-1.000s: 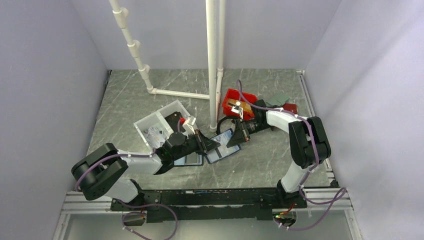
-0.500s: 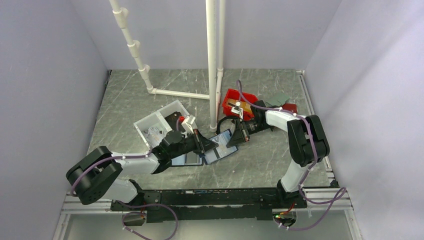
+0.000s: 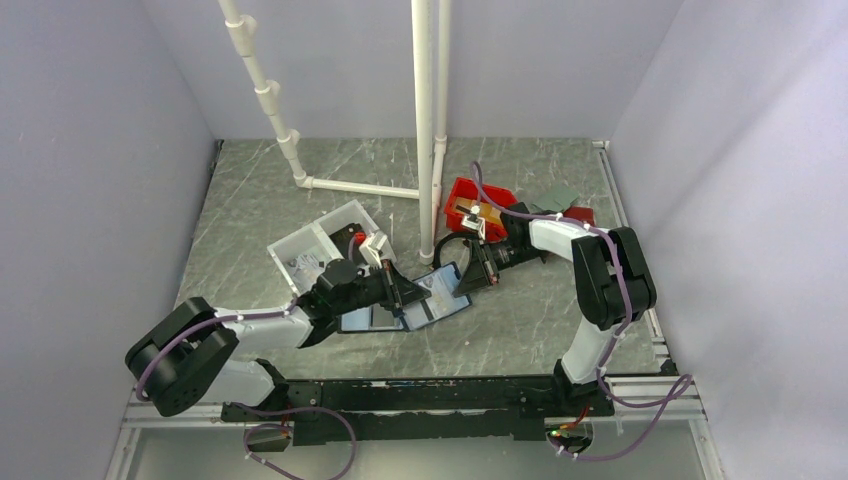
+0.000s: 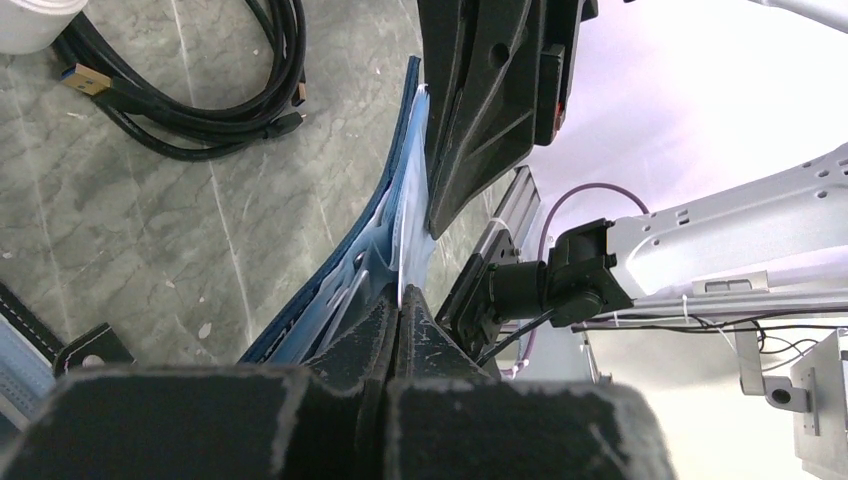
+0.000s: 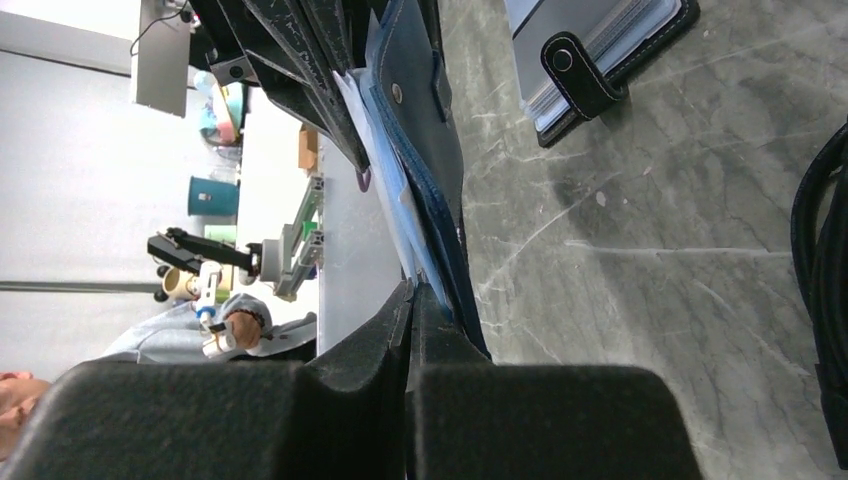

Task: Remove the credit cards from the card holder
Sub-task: Remove the credit card from the card holder, then place the credit card in the storage box, then reset both arms

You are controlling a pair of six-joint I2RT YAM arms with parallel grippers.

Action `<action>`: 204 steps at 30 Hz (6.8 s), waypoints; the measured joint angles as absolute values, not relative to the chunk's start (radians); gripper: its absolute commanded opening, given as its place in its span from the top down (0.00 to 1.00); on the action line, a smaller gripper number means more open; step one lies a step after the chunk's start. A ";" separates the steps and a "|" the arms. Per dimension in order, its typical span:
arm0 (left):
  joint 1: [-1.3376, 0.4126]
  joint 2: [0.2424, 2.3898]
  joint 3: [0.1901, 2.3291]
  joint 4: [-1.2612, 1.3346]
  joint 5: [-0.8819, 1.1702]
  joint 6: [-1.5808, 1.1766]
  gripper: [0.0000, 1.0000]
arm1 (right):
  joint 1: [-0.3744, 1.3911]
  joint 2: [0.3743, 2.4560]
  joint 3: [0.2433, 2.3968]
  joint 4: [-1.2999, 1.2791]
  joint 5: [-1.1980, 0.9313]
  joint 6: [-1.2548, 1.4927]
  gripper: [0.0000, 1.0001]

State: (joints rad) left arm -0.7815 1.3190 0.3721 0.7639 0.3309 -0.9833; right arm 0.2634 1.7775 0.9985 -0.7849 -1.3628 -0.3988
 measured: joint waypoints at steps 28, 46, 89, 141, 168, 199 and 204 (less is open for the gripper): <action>-0.643 1.105 0.355 0.365 0.405 -0.893 1.00 | 0.257 1.753 0.999 -0.702 -0.998 -0.330 0.90; -0.488 0.782 0.641 -0.486 0.006 -0.697 1.00 | 0.244 1.582 0.999 -0.694 -0.838 -0.371 0.51; -0.015 1.110 0.744 -0.488 -0.035 -0.883 0.22 | 0.229 1.577 0.999 -0.703 -0.834 -0.395 0.45; -0.009 0.830 0.837 -0.520 0.369 -0.300 0.01 | 0.085 1.487 0.836 -0.571 -0.843 -0.564 0.21; -0.001 0.854 0.837 -0.521 0.367 -0.296 0.00 | 0.194 1.655 0.926 -0.588 -0.705 -0.480 0.26; 0.017 0.794 0.837 -0.523 0.316 -0.289 0.00 | -0.295 1.039 1.122 -0.480 -0.787 -0.122 0.00; 0.017 0.793 0.837 -0.523 0.316 -0.289 0.01 | -0.299 1.005 1.096 -0.424 -0.796 -0.021 0.00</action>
